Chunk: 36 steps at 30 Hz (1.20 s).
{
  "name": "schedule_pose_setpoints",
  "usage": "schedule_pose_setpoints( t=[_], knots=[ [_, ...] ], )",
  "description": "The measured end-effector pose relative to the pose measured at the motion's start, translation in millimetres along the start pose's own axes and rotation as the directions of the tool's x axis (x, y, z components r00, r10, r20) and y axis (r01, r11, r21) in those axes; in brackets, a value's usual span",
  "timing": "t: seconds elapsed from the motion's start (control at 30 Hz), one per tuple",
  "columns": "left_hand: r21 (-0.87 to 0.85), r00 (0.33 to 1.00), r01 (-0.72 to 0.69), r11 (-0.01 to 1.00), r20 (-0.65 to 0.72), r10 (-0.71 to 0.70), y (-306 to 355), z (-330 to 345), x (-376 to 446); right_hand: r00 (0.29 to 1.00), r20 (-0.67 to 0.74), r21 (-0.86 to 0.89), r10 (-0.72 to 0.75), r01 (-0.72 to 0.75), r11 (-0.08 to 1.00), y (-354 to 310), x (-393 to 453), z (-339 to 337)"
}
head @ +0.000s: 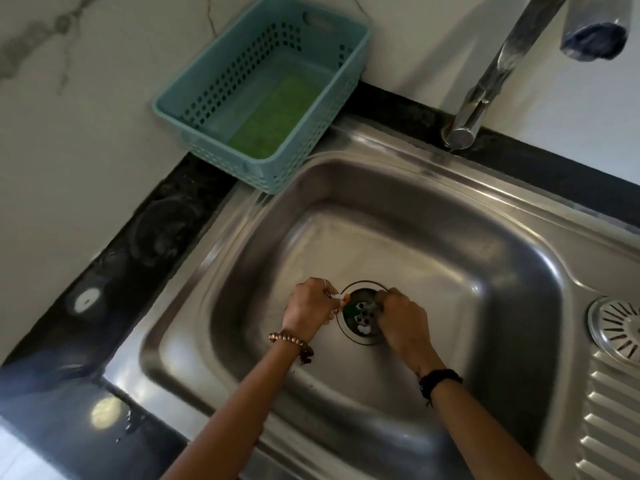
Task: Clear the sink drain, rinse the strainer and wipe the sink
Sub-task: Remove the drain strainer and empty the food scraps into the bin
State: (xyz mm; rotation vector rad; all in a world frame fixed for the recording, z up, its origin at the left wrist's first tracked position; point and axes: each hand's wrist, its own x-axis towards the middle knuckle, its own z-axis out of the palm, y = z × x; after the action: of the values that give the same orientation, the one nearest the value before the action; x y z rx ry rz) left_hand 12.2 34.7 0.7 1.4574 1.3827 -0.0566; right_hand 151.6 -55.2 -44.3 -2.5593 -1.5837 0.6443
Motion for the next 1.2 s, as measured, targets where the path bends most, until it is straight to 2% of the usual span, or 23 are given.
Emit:
schedule_pose_setpoints(
  t=[0.1, 0.17, 0.23, 0.37, 0.43, 0.5, 0.63, 0.73, 0.8, 0.9, 1.03, 1.1, 1.2],
  knots=[
    [-0.083, 0.999, -0.039, 0.996, -0.021, 0.037, 1, -8, -17, 0.984, -0.096, 0.314, 0.152, -0.115, 0.943, -8, -13, -26],
    [-0.138, 0.996, -0.073, 0.988, -0.051, 0.067, 3, -13, -33, 0.968, -0.08, 0.555, 0.238, -0.155, 0.817, -22, -26, -47],
    [-0.237, 0.989, -0.126, 0.963, -0.111, 0.102, 1, -21, -58, 0.966, -0.032, 0.753, 0.255, -0.145, 0.642, -46, -48, -65],
    [-0.419, 0.949, -0.268, 0.868, -0.271, 0.162, -16, -47, -128, 0.984, 0.041, 0.925, 0.175, -0.103, 0.365, -113, -106, -89],
    [-0.506, 0.928, -0.319, 0.801, -0.338, 0.156, -41, -65, -172, 0.995, 0.058, 0.951, 0.078, -0.079, 0.299, -155, -142, -91],
    [-0.566, 0.906, -0.359, 0.742, -0.404, 0.13, -74, -84, -217, 0.997, 0.076, 0.957, -0.033, -0.064, 0.281, -195, -180, -85],
    [-0.608, 0.814, -0.407, 0.682, -0.58, -0.031, -172, -115, -310, 0.939, 0.173, 0.949, -0.297, -0.079, 0.305, -275, -257, -40],
    [-0.674, 0.712, -0.446, 0.589, -0.666, -0.223, -249, -123, -357, 0.872, 0.247, 0.93, -0.422, -0.092, 0.356, -323, -298, 11],
    [-0.713, 0.644, -0.444, 0.543, -0.675, -0.36, -305, -123, -378, 0.83, 0.287, 0.907, -0.478, -0.076, 0.413, -352, -319, 53],
    [-0.786, 0.612, -0.401, 0.471, -0.612, -0.5, -380, -112, -387, 0.789, 0.318, 0.823, -0.526, 0.046, 0.567, -380, -335, 120],
    [-0.896, 0.603, -0.267, 0.354, -0.442, -0.664, -484, -81, -357, 0.748, 0.416, 0.614, -0.517, 0.189, 0.766, -399, -329, 225],
    [-0.93, 0.595, -0.198, 0.311, -0.366, -0.715, -538, -61, -323, 0.728, 0.456, 0.499, -0.512, 0.267, 0.824, -402, -316, 286],
    [-0.95, 0.572, -0.095, 0.298, -0.297, -0.764, -607, -34, -266, 0.673, 0.486, 0.317, -0.558, 0.459, 0.83, -395, -293, 377]
  ],
)
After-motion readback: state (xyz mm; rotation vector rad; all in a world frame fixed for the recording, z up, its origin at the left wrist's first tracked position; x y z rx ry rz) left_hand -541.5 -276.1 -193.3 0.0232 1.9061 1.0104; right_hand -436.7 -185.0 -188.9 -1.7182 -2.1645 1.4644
